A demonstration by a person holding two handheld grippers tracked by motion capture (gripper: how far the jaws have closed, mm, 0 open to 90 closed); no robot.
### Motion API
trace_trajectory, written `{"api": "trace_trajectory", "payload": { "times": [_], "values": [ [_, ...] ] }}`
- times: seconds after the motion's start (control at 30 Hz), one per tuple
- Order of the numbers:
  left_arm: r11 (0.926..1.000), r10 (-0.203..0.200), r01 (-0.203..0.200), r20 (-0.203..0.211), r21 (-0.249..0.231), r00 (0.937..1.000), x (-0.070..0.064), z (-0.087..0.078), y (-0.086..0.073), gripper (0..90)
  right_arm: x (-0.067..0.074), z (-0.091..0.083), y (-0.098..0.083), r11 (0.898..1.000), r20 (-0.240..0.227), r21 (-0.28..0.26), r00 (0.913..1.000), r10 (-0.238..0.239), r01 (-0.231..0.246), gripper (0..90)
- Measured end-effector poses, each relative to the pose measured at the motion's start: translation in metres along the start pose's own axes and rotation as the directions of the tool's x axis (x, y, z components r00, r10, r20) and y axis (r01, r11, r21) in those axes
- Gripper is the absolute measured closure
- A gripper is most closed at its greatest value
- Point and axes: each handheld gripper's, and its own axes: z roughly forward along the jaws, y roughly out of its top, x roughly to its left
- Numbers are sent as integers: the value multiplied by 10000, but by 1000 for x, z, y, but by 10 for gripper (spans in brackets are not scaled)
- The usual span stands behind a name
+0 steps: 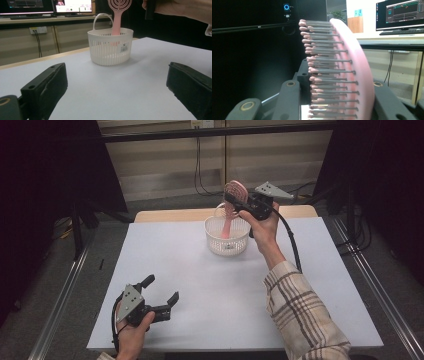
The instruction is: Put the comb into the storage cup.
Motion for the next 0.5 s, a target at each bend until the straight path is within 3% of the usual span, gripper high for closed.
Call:
{"api": "trace_trajectory", "payload": {
  "times": [0.5],
  "values": [
    [10000,25,-25,-1,12,10000,-1,0,0,35,-6,4,-21,9996,277,282,9996,74,-82,624]
  ]
}}
